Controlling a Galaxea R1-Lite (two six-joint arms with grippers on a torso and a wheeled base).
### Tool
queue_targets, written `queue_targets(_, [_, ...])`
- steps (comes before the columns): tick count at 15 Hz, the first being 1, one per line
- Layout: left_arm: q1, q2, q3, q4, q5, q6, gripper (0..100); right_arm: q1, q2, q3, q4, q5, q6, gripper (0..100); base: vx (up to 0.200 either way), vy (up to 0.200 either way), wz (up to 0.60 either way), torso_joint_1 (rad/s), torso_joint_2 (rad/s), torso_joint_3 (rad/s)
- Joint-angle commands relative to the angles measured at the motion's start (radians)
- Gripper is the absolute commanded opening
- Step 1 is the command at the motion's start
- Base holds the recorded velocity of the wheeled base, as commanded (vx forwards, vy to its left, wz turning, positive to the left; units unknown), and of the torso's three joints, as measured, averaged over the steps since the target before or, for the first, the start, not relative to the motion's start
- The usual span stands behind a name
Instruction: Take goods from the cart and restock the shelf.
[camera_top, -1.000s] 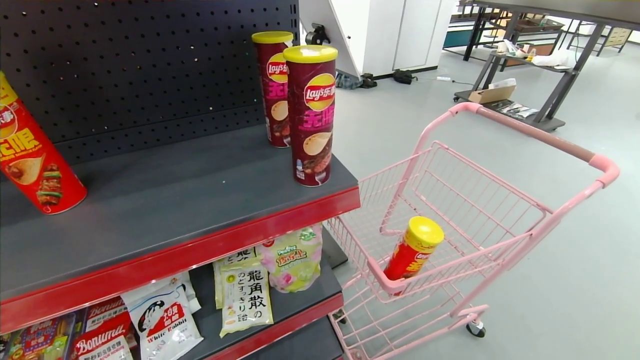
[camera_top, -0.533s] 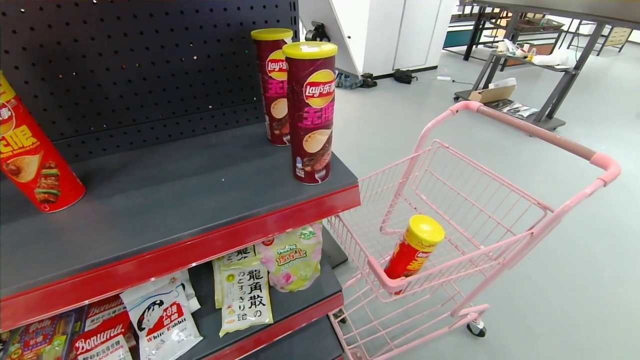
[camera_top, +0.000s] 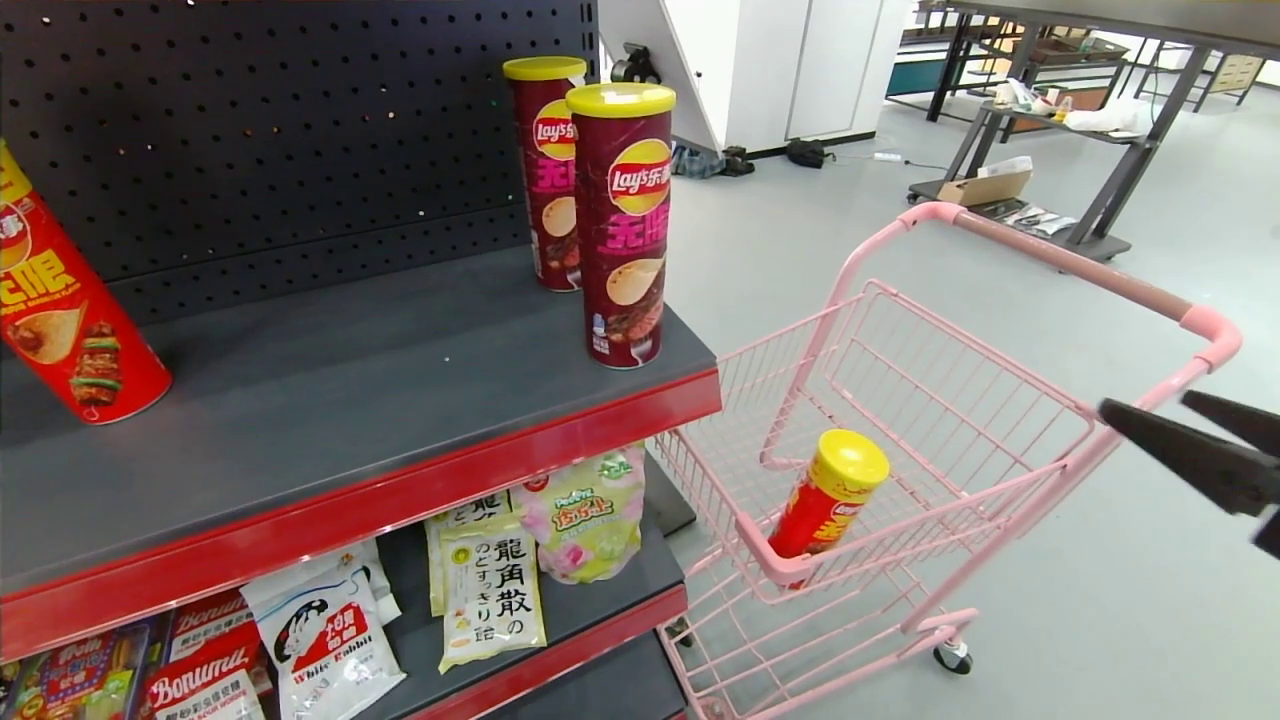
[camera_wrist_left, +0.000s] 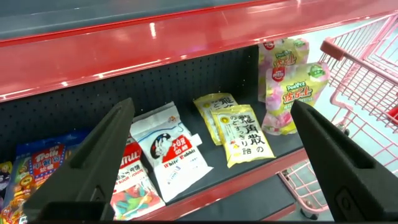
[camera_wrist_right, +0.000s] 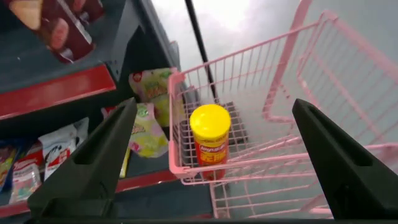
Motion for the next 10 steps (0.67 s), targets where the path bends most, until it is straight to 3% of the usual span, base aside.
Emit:
queue_targets(1, [0.0, 0.0, 0.0, 0.0, 0.0, 0.0, 100, 0.038, 0.435, 0.025, -0.206, 0.065, 0.027, 100, 0.0, 0.0, 0.0, 0.0, 0.0, 0.0])
queue_targets(6, [0.0, 0.0, 0.0, 0.0, 0.0, 0.0, 100, 0.173, 0.558, 0.033, -0.281, 0.054, 0.018, 100, 0.0, 0.0, 0.0, 0.0, 0.0, 0.0])
queue_targets(10, [0.0, 0.0, 0.0, 0.0, 0.0, 0.0, 100, 0.191, 0.609, 0.031, -0.299, 0.051, 0.013, 100, 0.0, 0.0, 0.0, 0.0, 0.0, 0.0])
